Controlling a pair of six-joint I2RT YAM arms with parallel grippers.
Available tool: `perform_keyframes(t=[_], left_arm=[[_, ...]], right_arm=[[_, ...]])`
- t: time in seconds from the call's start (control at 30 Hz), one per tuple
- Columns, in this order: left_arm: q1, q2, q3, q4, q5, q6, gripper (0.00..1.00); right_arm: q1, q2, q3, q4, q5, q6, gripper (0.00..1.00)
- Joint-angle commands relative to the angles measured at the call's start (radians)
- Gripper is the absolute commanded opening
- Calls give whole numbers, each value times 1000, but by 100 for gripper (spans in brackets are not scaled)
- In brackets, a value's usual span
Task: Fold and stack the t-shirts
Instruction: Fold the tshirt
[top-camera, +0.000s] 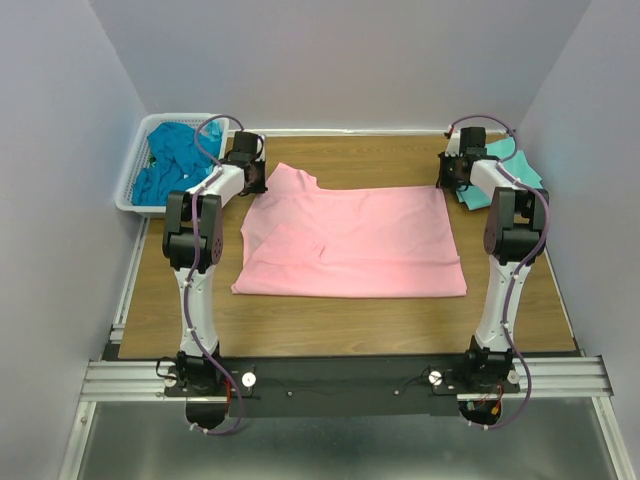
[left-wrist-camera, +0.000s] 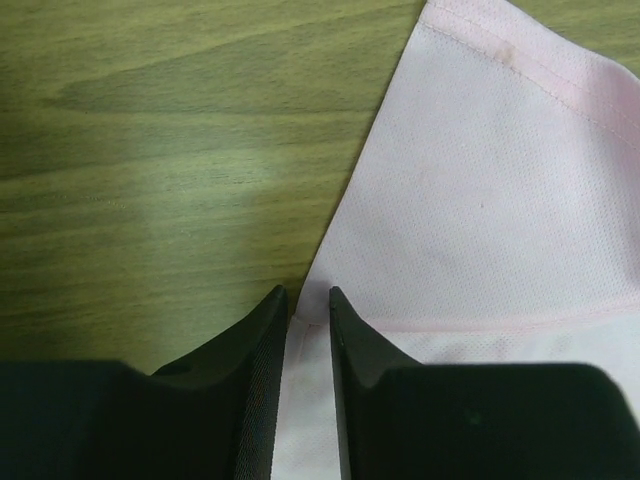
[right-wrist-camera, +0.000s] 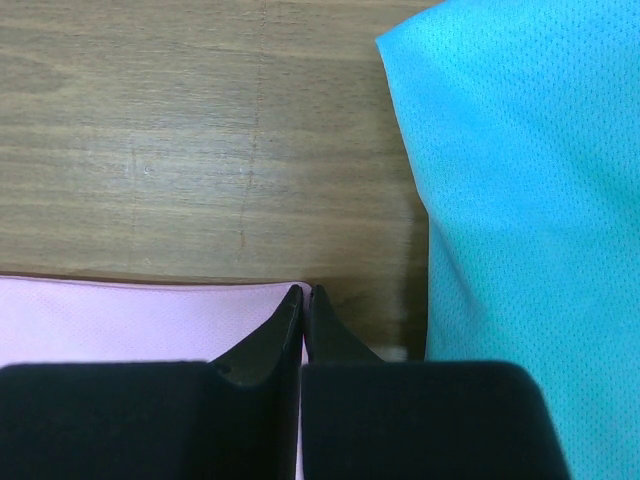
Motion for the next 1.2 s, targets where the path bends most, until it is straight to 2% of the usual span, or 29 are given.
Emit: perform_keyframes(t=[0.0, 0.17, 0.33, 0.7, 1.17], left_arm=[[-6, 35, 3, -64, 3, 5, 21], [-6, 26, -15, -71, 8, 8, 0], [-6, 14, -19, -70, 31, 22, 0], [1, -126, -14, -12, 26, 43, 0], [13, -247, -156, 28, 26, 51, 0]], right_arm=[[6, 11, -39, -38, 30, -3, 8], [7, -2, -31, -37, 26, 0, 8], [7, -11, -25, -32, 10, 11, 8], [7, -86, 4, -34, -13, 39, 8], [7, -215, -96, -34, 56, 37, 8]])
